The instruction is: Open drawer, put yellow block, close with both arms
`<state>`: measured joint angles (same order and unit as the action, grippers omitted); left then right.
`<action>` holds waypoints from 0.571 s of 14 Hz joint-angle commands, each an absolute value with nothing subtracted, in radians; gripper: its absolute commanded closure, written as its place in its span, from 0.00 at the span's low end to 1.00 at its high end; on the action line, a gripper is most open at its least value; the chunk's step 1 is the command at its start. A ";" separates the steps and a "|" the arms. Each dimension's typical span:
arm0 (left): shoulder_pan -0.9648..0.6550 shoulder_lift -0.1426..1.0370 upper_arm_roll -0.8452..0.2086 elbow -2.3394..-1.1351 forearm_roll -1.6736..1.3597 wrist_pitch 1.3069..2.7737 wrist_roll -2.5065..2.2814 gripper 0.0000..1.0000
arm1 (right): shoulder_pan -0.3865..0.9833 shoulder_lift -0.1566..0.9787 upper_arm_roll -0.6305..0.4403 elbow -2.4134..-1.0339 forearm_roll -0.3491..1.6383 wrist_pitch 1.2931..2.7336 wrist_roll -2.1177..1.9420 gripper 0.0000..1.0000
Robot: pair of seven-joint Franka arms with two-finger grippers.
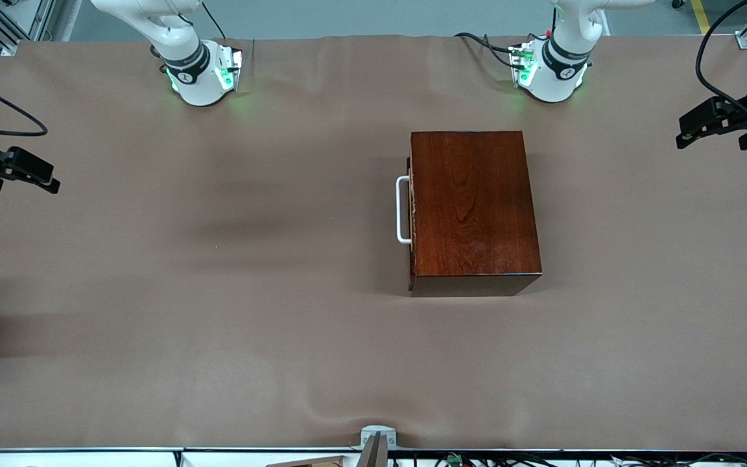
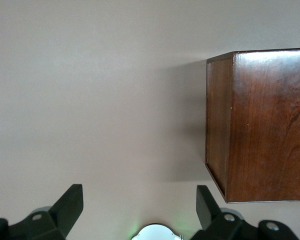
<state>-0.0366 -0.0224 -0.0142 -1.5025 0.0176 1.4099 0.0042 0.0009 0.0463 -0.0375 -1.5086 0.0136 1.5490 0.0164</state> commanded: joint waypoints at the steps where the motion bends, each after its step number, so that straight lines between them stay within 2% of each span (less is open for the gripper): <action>1: -0.028 -0.012 -0.026 -1.516 0.054 1.443 0.006 0.00 | -0.015 0.032 -0.025 -1.517 0.021 1.548 0.023 0.00; 8: -0.028 -0.005 -0.028 -1.517 0.051 1.450 0.018 0.00 | -0.015 0.034 -0.025 -1.517 0.021 1.549 0.015 0.00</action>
